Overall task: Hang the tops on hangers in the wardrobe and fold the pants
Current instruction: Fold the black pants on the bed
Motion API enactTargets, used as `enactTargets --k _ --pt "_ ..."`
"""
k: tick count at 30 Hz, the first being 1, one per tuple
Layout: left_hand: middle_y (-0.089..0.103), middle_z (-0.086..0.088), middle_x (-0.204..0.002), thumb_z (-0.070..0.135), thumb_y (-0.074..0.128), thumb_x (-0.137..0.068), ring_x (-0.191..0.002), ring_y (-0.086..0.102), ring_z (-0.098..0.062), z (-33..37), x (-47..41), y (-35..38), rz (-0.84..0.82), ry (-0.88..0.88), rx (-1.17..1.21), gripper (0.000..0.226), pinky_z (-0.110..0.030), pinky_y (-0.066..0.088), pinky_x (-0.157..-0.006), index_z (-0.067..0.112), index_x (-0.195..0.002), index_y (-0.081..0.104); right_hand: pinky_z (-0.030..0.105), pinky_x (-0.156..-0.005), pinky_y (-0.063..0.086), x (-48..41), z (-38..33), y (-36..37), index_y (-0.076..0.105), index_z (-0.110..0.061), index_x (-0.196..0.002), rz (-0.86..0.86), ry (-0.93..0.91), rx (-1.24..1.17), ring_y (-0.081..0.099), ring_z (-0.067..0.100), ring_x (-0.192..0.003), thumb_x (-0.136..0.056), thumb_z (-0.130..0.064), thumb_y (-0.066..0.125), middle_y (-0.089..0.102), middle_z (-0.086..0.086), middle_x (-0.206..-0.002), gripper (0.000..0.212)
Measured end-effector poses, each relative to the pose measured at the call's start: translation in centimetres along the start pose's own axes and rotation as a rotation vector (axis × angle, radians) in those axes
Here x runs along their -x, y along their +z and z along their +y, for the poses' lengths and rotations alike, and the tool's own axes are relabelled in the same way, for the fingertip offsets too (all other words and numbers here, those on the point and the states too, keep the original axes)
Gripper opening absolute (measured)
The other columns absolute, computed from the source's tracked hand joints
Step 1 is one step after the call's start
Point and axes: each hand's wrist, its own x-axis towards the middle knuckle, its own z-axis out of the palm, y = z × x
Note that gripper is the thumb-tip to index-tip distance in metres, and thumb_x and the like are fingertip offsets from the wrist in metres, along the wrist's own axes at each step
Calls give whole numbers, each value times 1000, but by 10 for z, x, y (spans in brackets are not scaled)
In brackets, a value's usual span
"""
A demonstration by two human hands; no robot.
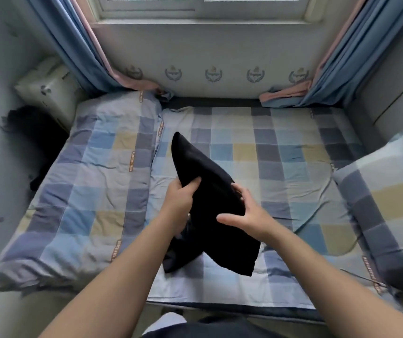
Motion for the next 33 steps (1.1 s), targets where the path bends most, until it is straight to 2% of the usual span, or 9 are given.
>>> enactTargets --k 3,8,10,13,19,24,29,31,33 --pt "78 -1 -105 25 59 -102 -95 75 -20 25 -8 2 -8 -43 125 14 -34 61 -76 21 -112 68 45 -112 40 -12 24 30 26 -38 -151 58 63 181 40 15 -139 -55 -62 83 40 -10 -151 114" --pt "76 -8 -113 24 58 -102 -102 74 -26 57 -26 -3 -28 -75 201 25 -40 61 -83 10 -122 64 32 -73 45 -52 29 38 62 -38 -93 203 56 176 63 16 -92 -91 -43 63 66 -14 -90 6" --pt "75 -9 -114 27 60 -102 -100 74 -25 67 -38 -13 45 -39 181 27 -39 62 -79 12 -123 63 35 -62 40 -68 20 26 59 -28 -71 267 28 192 58 20 -71 -97 -35 58 60 -10 -65 28" --pt "71 -2 -121 34 63 -99 -109 70 -22 74 -56 -36 100 66 -12 35 -46 57 -95 21 -131 57 34 -56 36 -76 -16 6 55 -15 -74 338 -52 112 45 16 -55 -95 -36 54 48 -11 -52 30" --pt "56 3 -142 53 79 -73 -126 57 -10 46 -42 -58 -181 182 -494 87 -35 45 -110 26 -148 46 49 -67 59 -80 -102 -2 69 -8 -95 355 -134 -247 66 28 -74 -103 -25 53 68 13 -82 25" --pt "70 5 -115 39 86 -73 -104 71 -15 22 -26 -51 -479 122 -383 67 -28 56 -85 36 -131 54 45 -82 56 -85 -142 -5 65 1 -101 376 -41 -458 66 28 -84 -103 -26 55 68 18 -94 29" --pt "63 4 -103 21 73 -88 -95 62 -9 38 -38 -50 -370 403 -519 19 -18 46 -84 27 -103 62 36 -68 59 -89 -138 -12 63 -2 -98 282 103 -551 68 28 -75 -102 -23 58 68 19 -92 23" --pt "62 -1 -82 20 61 -87 -75 58 -16 49 -40 -46 -348 331 -457 12 -28 46 -69 10 -94 60 37 -71 57 -91 -128 -16 63 -6 -102 277 102 -580 68 26 -78 -102 -19 56 67 17 -99 15" --pt "64 -9 -83 20 55 -87 -78 61 -24 59 -46 -43 -256 167 -428 23 -38 48 -69 1 -97 61 37 -76 54 -88 -114 -17 59 -15 -114 302 91 -662 68 22 -92 -102 -21 57 69 8 -111 14"
